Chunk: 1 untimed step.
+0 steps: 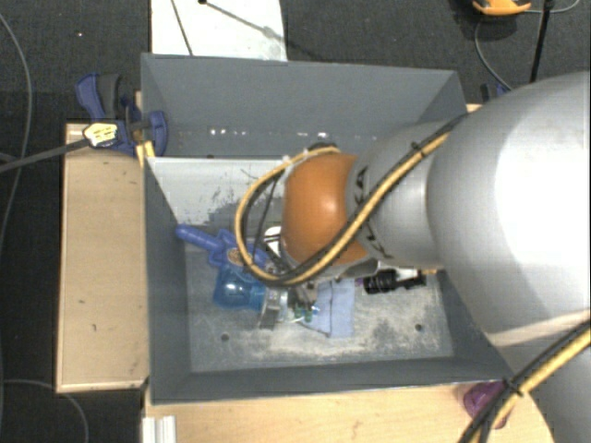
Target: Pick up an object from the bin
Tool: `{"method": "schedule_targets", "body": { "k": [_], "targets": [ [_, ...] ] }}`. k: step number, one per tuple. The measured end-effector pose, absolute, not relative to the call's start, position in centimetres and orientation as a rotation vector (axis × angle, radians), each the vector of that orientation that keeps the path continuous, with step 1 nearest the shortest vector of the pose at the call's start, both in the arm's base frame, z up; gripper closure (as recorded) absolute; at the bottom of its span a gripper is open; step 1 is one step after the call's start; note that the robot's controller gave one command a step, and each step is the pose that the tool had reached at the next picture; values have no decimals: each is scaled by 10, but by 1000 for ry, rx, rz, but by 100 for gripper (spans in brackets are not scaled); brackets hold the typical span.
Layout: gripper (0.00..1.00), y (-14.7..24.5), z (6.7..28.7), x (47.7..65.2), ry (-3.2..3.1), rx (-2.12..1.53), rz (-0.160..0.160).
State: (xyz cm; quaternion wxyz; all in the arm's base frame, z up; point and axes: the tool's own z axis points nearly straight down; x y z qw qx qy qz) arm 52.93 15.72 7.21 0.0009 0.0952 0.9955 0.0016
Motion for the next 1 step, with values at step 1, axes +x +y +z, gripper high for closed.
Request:
{"method": "schedule_targets", "body": {
  "k": [1],
  "targets": [
    [100, 163, 71, 528, 3120, 350, 5]
  ]
}}
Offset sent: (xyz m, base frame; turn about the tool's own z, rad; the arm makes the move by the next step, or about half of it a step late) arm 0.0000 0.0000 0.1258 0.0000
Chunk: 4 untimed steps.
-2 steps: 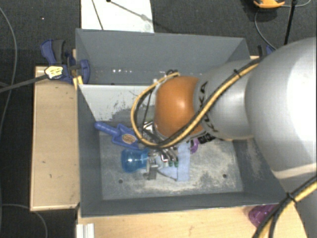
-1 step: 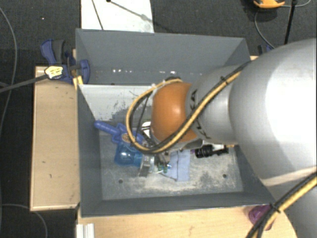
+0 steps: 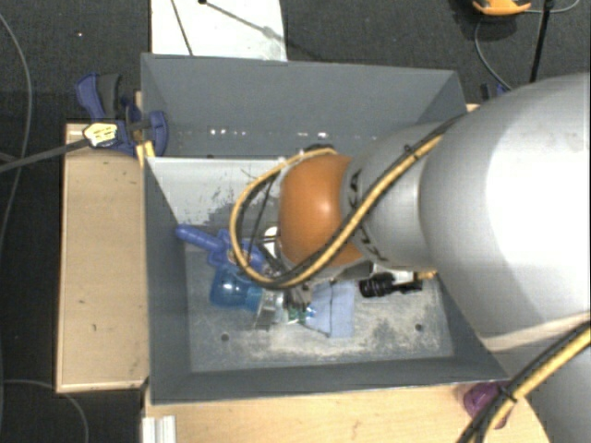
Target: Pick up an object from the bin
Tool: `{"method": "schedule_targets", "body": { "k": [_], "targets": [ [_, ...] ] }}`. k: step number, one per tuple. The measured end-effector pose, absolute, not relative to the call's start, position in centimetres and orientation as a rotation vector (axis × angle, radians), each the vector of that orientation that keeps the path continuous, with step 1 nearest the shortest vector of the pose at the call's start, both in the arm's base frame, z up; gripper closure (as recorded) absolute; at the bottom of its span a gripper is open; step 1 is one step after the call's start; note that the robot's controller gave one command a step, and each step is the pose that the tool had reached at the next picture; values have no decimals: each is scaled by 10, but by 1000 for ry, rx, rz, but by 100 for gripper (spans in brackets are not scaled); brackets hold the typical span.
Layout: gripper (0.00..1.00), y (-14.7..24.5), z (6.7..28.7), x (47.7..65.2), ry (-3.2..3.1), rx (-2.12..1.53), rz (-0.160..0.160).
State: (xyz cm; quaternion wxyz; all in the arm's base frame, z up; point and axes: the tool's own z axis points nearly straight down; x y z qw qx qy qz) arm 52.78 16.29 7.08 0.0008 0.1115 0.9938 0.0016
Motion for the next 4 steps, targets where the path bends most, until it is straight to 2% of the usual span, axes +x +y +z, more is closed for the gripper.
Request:
{"method": "schedule_targets", "body": {
  "k": [1, 4],
  "targets": [
    [100, 165, 74, 526, 3122, 347, 5],
    [100, 163, 135, 528, 3118, 344, 7]
  ]
}}
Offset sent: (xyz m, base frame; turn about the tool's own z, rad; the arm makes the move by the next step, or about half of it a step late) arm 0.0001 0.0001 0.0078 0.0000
